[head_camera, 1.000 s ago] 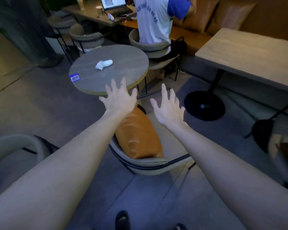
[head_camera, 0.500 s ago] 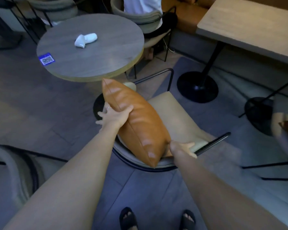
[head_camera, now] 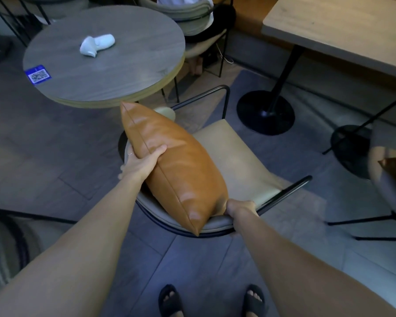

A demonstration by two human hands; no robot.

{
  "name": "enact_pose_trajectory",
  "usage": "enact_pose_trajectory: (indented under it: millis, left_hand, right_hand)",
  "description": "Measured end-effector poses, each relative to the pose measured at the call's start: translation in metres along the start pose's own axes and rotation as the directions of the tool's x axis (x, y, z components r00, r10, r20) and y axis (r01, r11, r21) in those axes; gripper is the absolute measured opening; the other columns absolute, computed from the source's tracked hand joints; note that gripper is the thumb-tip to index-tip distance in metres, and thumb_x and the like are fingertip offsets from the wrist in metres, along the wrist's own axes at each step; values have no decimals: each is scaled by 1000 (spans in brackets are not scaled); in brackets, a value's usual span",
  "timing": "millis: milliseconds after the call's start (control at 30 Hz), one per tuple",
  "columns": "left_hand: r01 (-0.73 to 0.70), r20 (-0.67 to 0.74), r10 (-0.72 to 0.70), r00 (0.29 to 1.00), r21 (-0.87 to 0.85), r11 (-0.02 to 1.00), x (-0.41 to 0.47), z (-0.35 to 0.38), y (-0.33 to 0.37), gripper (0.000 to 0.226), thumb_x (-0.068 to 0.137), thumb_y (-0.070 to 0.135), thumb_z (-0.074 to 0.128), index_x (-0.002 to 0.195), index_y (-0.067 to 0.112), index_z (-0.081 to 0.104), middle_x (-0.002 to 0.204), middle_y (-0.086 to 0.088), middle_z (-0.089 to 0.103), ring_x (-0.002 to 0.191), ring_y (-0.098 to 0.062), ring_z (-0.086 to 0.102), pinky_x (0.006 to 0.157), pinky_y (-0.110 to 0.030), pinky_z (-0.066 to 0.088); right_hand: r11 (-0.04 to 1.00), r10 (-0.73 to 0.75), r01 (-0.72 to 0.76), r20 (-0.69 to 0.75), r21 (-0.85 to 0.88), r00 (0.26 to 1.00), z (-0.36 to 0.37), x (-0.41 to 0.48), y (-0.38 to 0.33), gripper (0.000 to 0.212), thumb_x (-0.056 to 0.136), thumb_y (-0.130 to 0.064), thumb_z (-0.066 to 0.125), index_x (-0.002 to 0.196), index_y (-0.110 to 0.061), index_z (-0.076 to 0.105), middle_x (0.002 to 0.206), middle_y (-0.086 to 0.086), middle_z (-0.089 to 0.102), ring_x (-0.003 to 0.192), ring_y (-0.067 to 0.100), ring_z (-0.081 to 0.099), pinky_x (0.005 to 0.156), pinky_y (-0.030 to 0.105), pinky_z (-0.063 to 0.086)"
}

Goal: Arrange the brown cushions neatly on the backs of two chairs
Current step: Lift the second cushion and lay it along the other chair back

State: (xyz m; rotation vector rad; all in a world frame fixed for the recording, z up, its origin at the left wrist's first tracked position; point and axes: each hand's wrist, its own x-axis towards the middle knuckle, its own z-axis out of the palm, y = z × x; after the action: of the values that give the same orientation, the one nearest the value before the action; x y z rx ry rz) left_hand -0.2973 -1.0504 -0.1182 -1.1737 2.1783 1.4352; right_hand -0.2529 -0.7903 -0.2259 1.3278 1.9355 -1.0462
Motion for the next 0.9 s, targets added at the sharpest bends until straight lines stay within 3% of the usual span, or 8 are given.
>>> enact_pose_trajectory:
  millis: [67,167,333,467,567,633,767,900]
  left_hand:
    - [3,3,-3,1000,-2,1000,-2,4,1,148,27,99,70,156,59,9,162,-3,36,145,-36,36,119,-56,32]
    - [20,4,-20,1000,0,1000,-8,16,6,148,27,100,68,155,59,6,162,-6,35,144,-38,36,118,-57,32]
    - [-5,10,5,1000,3,1000,-20,50,25,138,41,95,69,157,57,3,164,-12,27,146,-40,30,120,-57,29]
    - [-67,44,66,997,21,998,-29,82,44,119,70,82,71,159,51,-2,165,-18,11,149,-42,21,120,-56,26]
    - [-94,54,91,994,72,993,-34,106,58,114,76,79,67,162,45,0,164,-20,10,146,-44,27,117,-52,30]
    - [-96,39,91,995,139,986,-33,123,68,116,74,84,63,163,43,1,163,-22,14,144,-46,31,113,-51,35]
    - [-109,11,109,994,208,972,-34,157,90,116,75,87,55,164,35,3,162,-22,19,140,-46,38,89,-45,43]
    - [-110,10,111,994,216,970,-34,184,111,114,78,86,54,164,35,0,161,-23,19,138,-47,40,88,-45,45]
  right_hand:
    - [1000,13,-13,3,17,1000,-22,-36,-7,62,62,-26,69,121,-11,56,119,20,58,67,34,63,68,54,63]
    - [999,-10,11,-8,46,1000,-43,-38,-10,70,73,-31,69,138,-14,46,130,24,49,67,35,56,79,52,63]
    - [986,-160,162,-42,37,986,-82,-14,-20,90,70,-37,73,151,-23,34,138,26,50,111,46,60,92,57,58]
    - [969,-232,239,-98,67,968,-118,13,-34,87,74,-31,74,151,-27,33,135,23,57,117,44,59,95,55,56]
    - [960,-247,260,-128,103,961,-141,34,-45,91,77,-27,74,155,-29,29,135,19,61,121,42,59,100,52,54]
    - [943,-257,281,-145,179,955,-157,49,-52,92,79,-27,78,156,-29,27,141,17,59,126,42,56,106,52,48]
    - [817,-265,348,-236,460,935,-158,59,-48,96,84,-34,77,160,-25,20,157,15,43,143,39,41,117,51,35]
    - [767,-179,277,-222,579,958,-149,54,-48,78,91,-33,67,158,-16,31,149,20,53,135,42,50,112,49,41]
